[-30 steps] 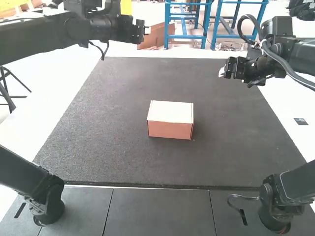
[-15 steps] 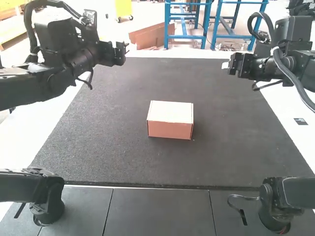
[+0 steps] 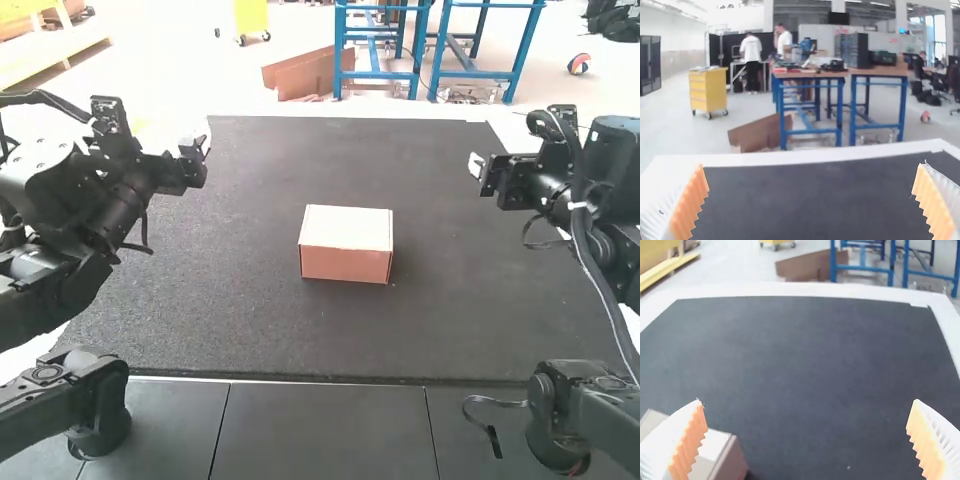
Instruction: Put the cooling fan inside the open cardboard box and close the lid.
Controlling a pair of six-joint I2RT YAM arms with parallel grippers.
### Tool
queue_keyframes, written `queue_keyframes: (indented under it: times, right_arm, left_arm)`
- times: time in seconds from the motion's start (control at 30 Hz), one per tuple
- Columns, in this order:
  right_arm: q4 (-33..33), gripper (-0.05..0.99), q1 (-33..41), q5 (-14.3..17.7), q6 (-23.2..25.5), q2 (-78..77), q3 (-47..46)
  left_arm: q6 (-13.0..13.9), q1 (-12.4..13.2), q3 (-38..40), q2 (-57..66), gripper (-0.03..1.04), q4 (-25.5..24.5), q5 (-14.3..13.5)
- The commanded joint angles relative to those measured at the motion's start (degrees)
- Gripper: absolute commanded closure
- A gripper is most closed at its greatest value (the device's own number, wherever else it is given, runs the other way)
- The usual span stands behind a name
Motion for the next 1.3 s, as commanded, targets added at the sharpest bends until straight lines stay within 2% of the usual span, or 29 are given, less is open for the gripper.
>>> queue_keyframes:
  times: [0.0, 0.1, 0.2, 0.43, 0.57, 0.67, 0.7, 0.77, 0.8, 0.9, 1.07, 1.13, 1.27]
  right_arm:
    - [3.37, 0.02, 0.15, 4.21, -0.78, -3.08, -3.28]
    - [6.63, 0.02, 1.21, 5.53, -0.78, -5.54, -6.53]
    - [7.95, 0.02, 1.38, 5.53, -0.78, -9.32, -9.52]
    - [9.00, 0.02, 1.47, 5.97, -1.31, -20.04, -16.02]
    - [7.59, 0.02, 1.38, 5.88, -2.80, -28.21, -19.54]
    - [6.63, 0.02, 1.30, 6.41, -3.41, -34.63, -22.09]
    - [6.28, 0.02, 1.38, 6.85, -3.85, -35.77, -23.14]
    - [7.15, 0.02, 0.94, 9.84, -4.03, -34.98, -24.46]
    - [7.77, 0.02, 1.03, 9.58, -4.03, -34.98, -24.99]
    - [7.59, 0.02, 1.03, 8.96, -4.03, -35.07, -26.22]
    - [0.12, 0.02, 0.68, 8.61, -2.62, -35.07, -26.39]
    - [-3.92, 0.02, 0.68, 8.70, -2.97, -35.07, -26.39]
    - [-4.97, 0.02, 0.68, 8.52, -2.97, -35.16, -26.48]
  left_arm:
    - [-0.38, 0.16, -2.97, -2.57, 0.05, 0.54, -0.79]
    - [-0.38, 0.42, -5.78, -4.95, 0.05, 1.07, -0.79]
    - [-0.29, 0.42, -8.42, -7.49, 0.05, 1.77, -0.79]
    - [-0.03, 0.16, -14.49, -16.20, 0.05, 2.21, -0.52]
    - [0.15, -0.02, -17.30, -24.90, 0.05, -3.94, -0.35]
    - [1.55, -0.02, -17.65, -31.31, 0.05, -13.17, -0.43]
    - [1.29, 0.07, -17.65, -30.17, 0.05, -13.70, -0.43]
    - [1.11, 0.42, -17.65, -29.73, 0.05, -15.01, -0.43]
    - [0.85, 0.60, -17.74, -29.99, 0.05, -16.33, -0.52]
    - [-2.40, 1.65, -17.74, -30.61, 0.05, -20.11, -0.52]
    - [-7.06, 4.20, -17.74, -30.79, 0.05, -25.21, -0.52]
    - [-7.06, 5.43, -17.74, -30.70, 0.05, -25.47, -0.52]
    - [-7.06, 6.31, -17.74, -30.70, 0.05, -25.65, -0.61]
